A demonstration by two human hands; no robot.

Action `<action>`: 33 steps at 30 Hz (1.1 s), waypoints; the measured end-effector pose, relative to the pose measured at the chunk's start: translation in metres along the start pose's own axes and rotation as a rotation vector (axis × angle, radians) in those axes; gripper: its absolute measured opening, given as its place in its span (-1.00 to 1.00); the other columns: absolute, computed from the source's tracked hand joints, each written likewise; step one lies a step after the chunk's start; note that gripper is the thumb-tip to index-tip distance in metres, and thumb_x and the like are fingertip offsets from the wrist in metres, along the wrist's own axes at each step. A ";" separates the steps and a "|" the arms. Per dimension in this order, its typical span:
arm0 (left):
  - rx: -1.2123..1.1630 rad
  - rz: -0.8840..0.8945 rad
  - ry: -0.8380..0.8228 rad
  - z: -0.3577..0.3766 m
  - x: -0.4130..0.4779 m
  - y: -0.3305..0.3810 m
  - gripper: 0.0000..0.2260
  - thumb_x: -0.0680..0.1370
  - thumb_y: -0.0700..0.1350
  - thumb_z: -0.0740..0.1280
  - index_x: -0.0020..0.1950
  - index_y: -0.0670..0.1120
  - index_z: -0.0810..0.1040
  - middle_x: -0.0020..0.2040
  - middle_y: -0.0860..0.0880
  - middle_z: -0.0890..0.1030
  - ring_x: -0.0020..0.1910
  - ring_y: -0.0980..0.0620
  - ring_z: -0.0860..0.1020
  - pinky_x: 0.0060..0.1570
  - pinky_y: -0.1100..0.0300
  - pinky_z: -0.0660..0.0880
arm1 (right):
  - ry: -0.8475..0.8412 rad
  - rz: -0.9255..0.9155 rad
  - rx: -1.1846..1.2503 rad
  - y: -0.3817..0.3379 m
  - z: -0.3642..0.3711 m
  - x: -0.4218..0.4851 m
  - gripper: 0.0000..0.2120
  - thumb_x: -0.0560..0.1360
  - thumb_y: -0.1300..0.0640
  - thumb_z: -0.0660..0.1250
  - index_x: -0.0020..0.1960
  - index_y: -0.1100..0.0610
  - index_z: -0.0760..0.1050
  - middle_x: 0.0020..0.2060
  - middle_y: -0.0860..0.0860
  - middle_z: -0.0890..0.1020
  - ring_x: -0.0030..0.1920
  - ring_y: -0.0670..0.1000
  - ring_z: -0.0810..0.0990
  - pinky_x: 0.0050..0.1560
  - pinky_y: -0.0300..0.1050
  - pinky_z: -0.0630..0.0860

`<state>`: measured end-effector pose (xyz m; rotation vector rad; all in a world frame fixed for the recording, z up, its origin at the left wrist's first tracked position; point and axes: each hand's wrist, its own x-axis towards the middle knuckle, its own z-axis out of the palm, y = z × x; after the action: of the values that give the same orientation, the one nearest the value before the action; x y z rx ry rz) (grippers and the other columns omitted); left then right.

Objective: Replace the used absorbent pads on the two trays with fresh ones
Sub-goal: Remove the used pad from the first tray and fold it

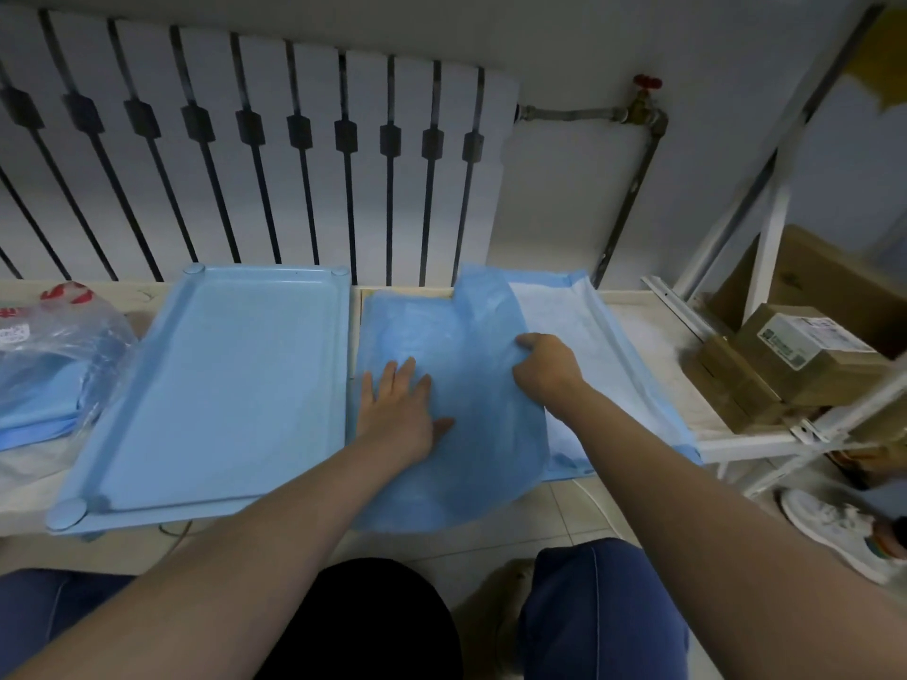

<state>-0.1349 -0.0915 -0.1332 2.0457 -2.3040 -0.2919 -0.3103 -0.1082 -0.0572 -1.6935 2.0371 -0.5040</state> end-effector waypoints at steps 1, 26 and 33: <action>-0.021 0.023 -0.011 0.005 0.004 0.005 -0.38 0.58 0.26 0.06 0.56 0.02 0.01 0.58 -0.03 -0.14 0.55 -0.06 -0.19 0.48 -0.10 -0.24 | 0.016 -0.015 0.011 0.001 -0.003 0.003 -0.48 0.50 0.31 0.18 0.46 0.17 0.30 0.40 0.11 0.40 0.39 0.13 0.37 0.34 -0.12 0.31; -0.322 -0.267 0.134 -0.003 0.022 0.002 -0.63 0.54 -0.25 0.20 0.34 -0.05 0.42 0.29 -0.19 0.33 0.10 -0.22 0.51 0.00 0.08 0.43 | -0.059 -0.040 -0.008 -0.001 0.010 0.008 -0.47 0.54 0.28 0.17 0.50 0.16 0.21 0.45 0.09 0.31 0.42 0.12 0.31 0.37 -0.11 0.28; -0.055 0.029 0.193 0.014 0.014 0.003 -0.38 0.53 0.16 0.27 0.52 0.05 0.12 0.54 -0.10 -0.02 0.51 -0.13 -0.01 0.45 -0.03 -0.01 | -0.069 -0.015 0.003 0.000 0.000 0.007 -0.45 0.52 0.30 0.16 0.50 0.16 0.21 0.44 0.10 0.33 0.40 0.14 0.34 0.34 -0.09 0.33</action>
<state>-0.1418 -0.1035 -0.1480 1.9204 -2.1840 -0.1473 -0.3117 -0.1147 -0.0576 -1.7017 1.9751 -0.4470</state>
